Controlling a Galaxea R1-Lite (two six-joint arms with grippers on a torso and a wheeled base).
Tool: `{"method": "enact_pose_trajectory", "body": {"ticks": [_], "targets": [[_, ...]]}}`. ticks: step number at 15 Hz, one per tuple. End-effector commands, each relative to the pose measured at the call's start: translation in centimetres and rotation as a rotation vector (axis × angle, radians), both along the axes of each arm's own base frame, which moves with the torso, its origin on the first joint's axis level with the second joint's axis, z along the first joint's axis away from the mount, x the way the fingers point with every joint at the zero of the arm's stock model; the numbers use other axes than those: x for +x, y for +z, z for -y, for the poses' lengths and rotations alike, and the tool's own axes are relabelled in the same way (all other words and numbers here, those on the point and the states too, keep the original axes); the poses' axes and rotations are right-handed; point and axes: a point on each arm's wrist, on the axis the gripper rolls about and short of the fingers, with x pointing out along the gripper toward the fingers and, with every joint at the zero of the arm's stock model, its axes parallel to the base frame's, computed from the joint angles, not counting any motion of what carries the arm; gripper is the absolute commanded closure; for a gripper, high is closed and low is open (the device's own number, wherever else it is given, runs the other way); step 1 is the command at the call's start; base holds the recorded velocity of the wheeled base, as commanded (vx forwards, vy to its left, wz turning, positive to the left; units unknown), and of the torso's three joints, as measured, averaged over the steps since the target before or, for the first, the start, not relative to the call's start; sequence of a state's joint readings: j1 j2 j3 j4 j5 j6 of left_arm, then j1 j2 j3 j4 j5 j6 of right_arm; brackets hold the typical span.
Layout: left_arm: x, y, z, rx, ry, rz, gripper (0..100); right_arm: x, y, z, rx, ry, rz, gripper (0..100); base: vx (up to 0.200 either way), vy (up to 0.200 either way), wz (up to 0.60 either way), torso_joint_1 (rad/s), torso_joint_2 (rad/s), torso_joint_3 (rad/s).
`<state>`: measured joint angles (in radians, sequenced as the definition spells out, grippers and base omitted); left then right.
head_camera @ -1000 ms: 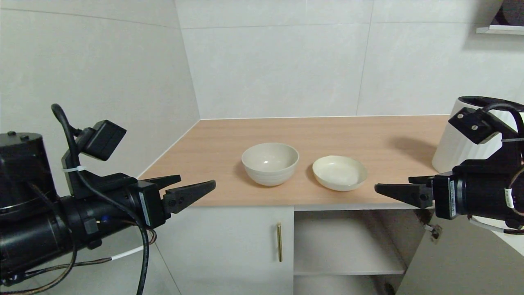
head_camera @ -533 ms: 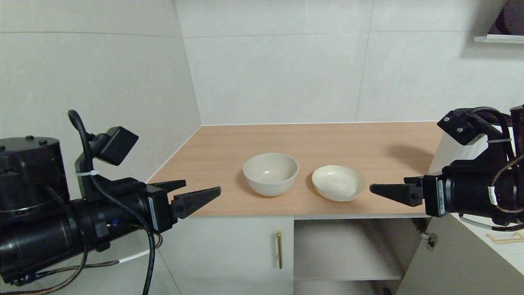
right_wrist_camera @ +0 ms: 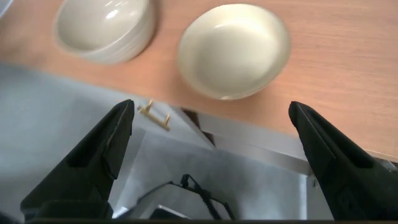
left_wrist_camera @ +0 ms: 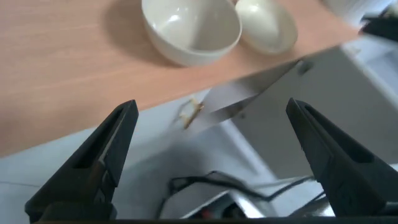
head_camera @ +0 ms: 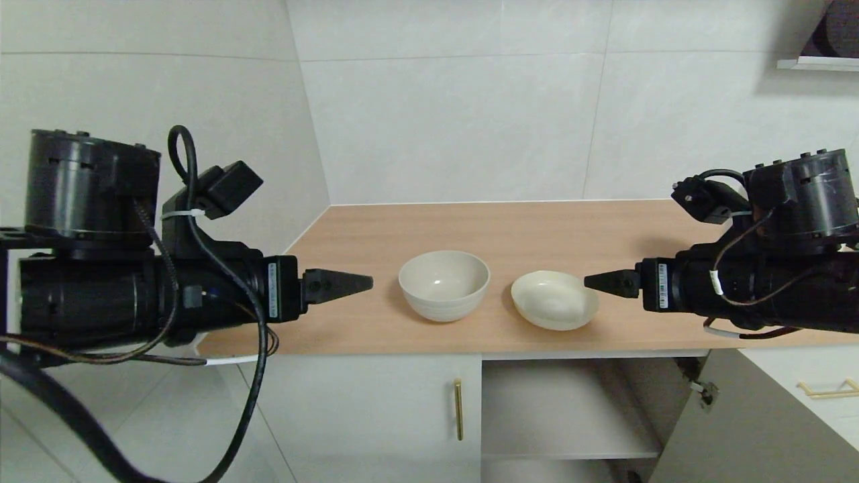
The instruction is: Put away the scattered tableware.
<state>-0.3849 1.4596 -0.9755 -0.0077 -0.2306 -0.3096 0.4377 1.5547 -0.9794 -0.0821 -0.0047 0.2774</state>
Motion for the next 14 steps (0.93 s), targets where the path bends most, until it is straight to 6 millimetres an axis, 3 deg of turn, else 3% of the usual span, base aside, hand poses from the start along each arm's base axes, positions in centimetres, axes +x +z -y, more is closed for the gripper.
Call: {"method": "enact_pose_trajectory", "body": {"ticks": [1,6,14], "targets": [[3.2,-0.9,1.7,-0.083,0.065,-0.115,0,0.9,-0.5,0.1,-0.008,-0.021,-0.017,0,0.000,0.000,0.00,0.000,0.00,0.000],[8.4,-3.9,4.9,-0.224,0.294,-0.327,0,1.2,-0.8,0.1,-0.023,-0.070,-0.012,0,0.000,0.000,0.00,0.000,0.00,0.000],[11.8,-6.2,6.1,-0.244,0.468,-0.383,0,1.1,-0.9,0.1,-0.025,-0.070,-0.016,0,0.000,0.000,0.00,0.000,0.00,0.000]]}}
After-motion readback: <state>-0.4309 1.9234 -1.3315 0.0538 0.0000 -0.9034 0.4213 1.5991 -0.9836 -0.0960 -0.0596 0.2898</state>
